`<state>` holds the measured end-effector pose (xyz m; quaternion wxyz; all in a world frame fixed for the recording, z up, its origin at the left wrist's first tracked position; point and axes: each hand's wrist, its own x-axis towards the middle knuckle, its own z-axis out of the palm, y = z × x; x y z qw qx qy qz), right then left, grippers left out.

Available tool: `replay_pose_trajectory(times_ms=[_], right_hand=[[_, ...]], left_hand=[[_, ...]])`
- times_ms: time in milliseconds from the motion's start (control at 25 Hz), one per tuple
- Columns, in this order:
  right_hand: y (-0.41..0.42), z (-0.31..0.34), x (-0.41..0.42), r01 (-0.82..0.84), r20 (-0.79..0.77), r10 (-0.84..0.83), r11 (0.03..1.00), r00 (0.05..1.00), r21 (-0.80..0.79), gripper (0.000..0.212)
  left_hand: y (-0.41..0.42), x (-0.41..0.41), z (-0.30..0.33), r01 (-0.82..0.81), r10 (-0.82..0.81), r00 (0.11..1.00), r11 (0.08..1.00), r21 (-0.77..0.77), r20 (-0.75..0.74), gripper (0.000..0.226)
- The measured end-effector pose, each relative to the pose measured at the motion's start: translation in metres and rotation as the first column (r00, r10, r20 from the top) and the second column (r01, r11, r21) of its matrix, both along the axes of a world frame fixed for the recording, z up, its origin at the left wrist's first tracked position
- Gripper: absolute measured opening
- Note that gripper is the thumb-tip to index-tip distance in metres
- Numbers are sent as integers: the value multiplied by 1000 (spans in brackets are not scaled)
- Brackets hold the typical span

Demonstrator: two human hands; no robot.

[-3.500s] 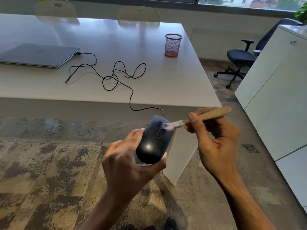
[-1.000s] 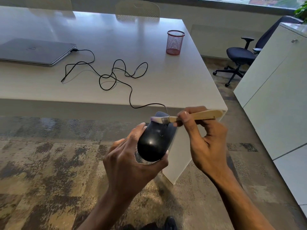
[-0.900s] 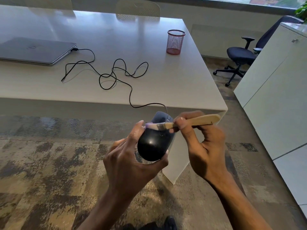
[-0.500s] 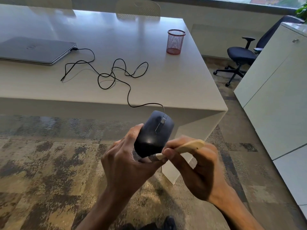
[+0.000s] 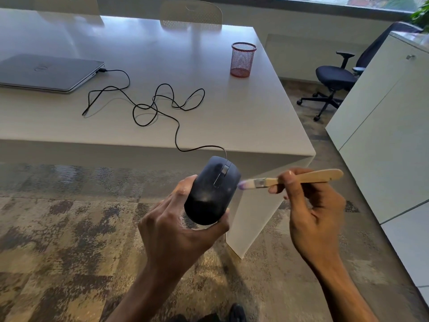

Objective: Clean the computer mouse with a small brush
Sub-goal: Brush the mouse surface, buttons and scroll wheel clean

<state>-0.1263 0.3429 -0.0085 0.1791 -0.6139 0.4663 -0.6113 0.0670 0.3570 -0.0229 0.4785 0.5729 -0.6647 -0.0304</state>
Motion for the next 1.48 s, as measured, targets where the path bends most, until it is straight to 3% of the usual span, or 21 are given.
replay_pose_trajectory(times_ms=[120,320,440,640,800,1240,1480], right_hand=[[2,2,0,26,108,-25,1000,994,-8,16],[11,5,5,-238,228,207,965,951,114,14],[12,6,4,-309,257,263,938,930,159,12],[2,7,-2,-141,185,106,973,977,184,23],[-5,11,-5,1,196,-23,994,980,111,12],[4,12,3,-97,213,80,993,974,72,13],[2,18,-2,-157,108,157,988,982,-13,11]], left_hand=[[1,0,-1,-3,3,1000,1000,-5,-1,72],[4,-4,-2,9,-9,1000,1000,-12,16,71],[7,-6,-1,16,-16,1000,1000,-16,11,71],[10,-10,2,16,-15,1000,999,-50,15,70],[11,-10,3,17,-16,1000,999,-45,13,70],[4,-11,-2,36,-33,998,997,-73,50,72],[5,-10,-4,51,-46,998,994,-95,52,70]])
